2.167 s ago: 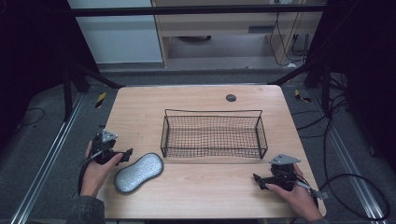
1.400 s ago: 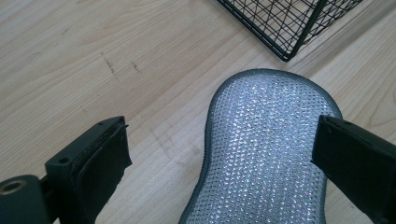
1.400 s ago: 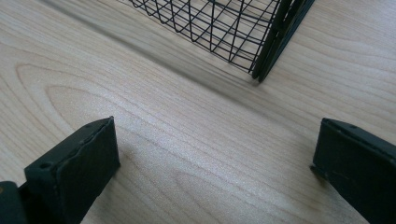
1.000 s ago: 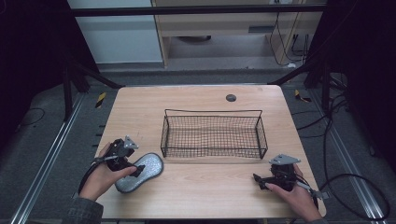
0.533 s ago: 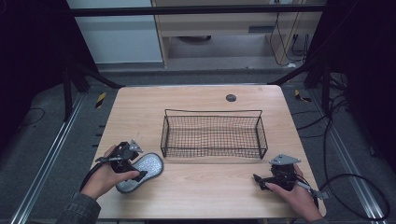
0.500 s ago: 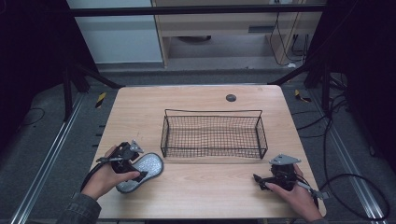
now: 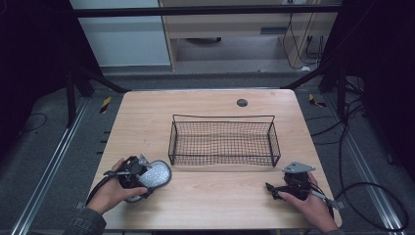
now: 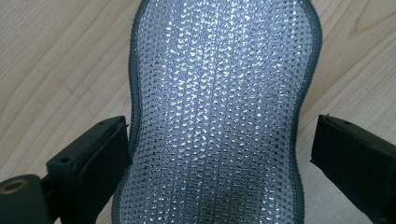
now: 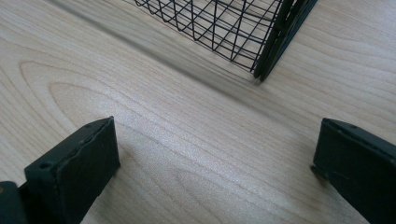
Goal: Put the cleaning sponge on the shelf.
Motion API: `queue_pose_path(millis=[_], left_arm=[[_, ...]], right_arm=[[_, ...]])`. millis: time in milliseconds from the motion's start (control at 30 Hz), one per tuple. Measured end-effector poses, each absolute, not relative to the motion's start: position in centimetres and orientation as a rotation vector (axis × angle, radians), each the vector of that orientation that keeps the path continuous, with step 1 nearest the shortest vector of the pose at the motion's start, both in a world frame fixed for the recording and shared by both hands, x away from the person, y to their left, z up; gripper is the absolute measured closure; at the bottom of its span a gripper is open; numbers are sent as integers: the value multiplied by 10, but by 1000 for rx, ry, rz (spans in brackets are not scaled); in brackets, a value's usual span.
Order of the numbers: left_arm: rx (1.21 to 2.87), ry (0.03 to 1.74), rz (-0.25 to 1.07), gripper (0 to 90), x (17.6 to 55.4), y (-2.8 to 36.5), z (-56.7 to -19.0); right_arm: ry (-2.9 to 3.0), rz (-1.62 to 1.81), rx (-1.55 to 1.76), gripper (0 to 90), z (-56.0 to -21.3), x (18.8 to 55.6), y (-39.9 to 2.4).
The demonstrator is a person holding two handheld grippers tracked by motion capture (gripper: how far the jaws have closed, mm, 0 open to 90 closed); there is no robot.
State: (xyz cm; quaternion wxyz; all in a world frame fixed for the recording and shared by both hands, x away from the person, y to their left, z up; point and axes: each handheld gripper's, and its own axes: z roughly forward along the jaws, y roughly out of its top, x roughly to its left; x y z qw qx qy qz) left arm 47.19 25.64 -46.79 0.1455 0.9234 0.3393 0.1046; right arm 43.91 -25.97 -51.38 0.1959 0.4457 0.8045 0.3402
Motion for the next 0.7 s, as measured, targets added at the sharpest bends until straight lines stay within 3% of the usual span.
queue_pose_path(millis=[700], left_arm=[[2681,947,309,33,484,253,-473]], right_arm=[[2260,961,1266,4,-513,438,-259]])
